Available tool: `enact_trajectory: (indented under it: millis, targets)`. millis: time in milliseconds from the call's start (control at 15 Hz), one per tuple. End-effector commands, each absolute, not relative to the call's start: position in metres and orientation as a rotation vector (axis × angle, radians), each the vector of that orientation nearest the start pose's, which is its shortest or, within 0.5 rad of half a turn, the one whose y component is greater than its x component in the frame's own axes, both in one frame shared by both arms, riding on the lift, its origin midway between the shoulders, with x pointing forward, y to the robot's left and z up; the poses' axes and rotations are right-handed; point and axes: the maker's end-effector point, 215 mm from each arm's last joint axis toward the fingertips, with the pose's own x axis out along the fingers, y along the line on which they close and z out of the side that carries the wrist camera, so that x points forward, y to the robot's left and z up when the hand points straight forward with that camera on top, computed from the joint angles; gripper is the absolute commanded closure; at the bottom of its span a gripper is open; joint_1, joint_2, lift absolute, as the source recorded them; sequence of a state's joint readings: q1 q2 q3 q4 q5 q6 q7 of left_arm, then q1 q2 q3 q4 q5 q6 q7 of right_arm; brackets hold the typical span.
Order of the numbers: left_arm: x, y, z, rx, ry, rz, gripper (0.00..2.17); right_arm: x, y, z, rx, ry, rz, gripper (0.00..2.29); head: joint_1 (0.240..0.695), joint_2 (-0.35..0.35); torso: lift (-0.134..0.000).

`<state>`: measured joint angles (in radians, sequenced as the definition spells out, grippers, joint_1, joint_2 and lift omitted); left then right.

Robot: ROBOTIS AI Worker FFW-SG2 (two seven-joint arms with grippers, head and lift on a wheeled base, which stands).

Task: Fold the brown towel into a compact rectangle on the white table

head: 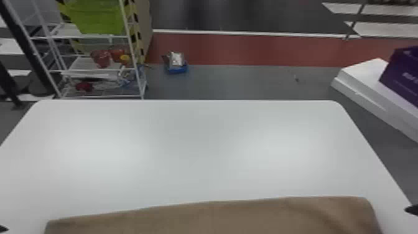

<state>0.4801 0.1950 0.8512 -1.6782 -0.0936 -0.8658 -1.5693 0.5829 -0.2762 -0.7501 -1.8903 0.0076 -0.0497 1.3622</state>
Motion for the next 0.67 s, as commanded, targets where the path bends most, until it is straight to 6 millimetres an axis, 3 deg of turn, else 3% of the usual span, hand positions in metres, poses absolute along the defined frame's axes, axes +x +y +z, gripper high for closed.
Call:
enact_trajectory:
  millis: [0, 600]
  targets:
    - [0.2414, 0.3921, -0.3917, 0.94, 0.212, -0.995, 0.15, 0.2816, -0.4108, -0.3893, -0.393, 0.453, 0.787, 0.04, 0.695, -0.045, -0.123]
    - [0.2414, 0.3921, -0.3917, 0.94, 0.212, -0.995, 0.15, 0.2815, -0.4108, -0.3894, -0.394, 0.452, 0.788, 0.04, 0.695, -0.044, -0.123]
